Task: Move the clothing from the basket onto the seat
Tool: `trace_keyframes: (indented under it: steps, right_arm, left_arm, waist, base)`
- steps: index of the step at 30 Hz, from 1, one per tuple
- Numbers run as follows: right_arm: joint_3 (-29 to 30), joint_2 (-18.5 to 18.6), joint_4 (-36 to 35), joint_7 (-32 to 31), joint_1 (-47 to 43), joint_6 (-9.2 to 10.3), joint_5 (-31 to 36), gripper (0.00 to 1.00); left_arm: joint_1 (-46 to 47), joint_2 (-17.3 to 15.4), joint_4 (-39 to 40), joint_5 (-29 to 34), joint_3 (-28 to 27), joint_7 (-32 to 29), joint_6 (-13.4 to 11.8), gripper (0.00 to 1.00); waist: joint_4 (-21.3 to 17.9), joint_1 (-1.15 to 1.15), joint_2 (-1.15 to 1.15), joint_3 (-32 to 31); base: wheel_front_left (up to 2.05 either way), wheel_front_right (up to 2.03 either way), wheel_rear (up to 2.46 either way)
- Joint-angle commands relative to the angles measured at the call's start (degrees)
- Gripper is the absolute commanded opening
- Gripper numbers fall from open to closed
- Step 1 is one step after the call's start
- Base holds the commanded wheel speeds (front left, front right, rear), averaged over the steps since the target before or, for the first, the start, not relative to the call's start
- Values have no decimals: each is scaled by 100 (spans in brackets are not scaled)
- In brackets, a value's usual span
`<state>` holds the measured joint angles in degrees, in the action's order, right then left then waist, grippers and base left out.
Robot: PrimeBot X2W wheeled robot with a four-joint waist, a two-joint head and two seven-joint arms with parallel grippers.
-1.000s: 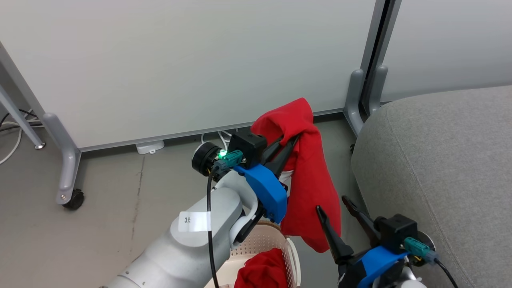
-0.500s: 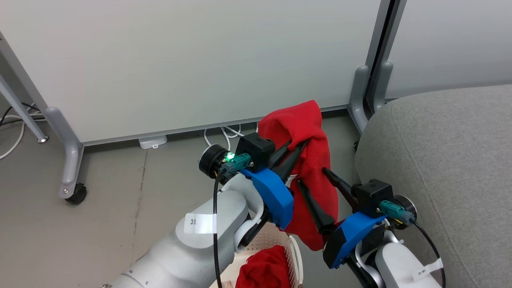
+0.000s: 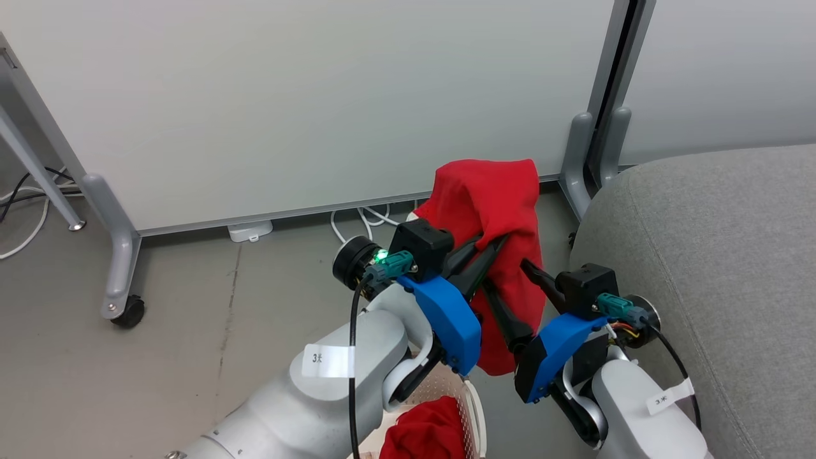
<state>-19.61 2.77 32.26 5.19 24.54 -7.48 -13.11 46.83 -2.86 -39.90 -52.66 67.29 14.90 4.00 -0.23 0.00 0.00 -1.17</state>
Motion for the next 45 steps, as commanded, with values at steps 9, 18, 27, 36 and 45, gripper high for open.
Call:
trace_keyframes:
  steps: [9,18,27,36,45]
  right_arm:
    - [-45,20,652,157,365,-3,-115,0]
    - [-341,20,802,234,358,-3,-378,0]
    - [-443,20,842,246,397,-3,-491,0]
    - [-474,20,863,266,358,-3,-531,0]
    - [-441,20,891,313,355,-3,-539,0]
  left_arm:
    - [104,-3,93,-203,186,35,-34,0]
    - [177,-3,-48,-291,265,35,-58,0]
    - [200,-3,-106,-330,274,37,-45,0]
    - [180,-3,-134,-360,285,38,-37,0]
    - [75,-4,-156,-244,134,38,-113,100]
  waist:
    - [40,0,0,-39]
    - [-24,0,0,-41]
    - [-82,0,0,-21]
    - [-87,0,0,-22]
    - [-84,0,0,-14]
  base:
    - [0,0,0]
    - [0,0,0]
    - [0,0,0]
    - [0,0,0]
    - [0,0,0]
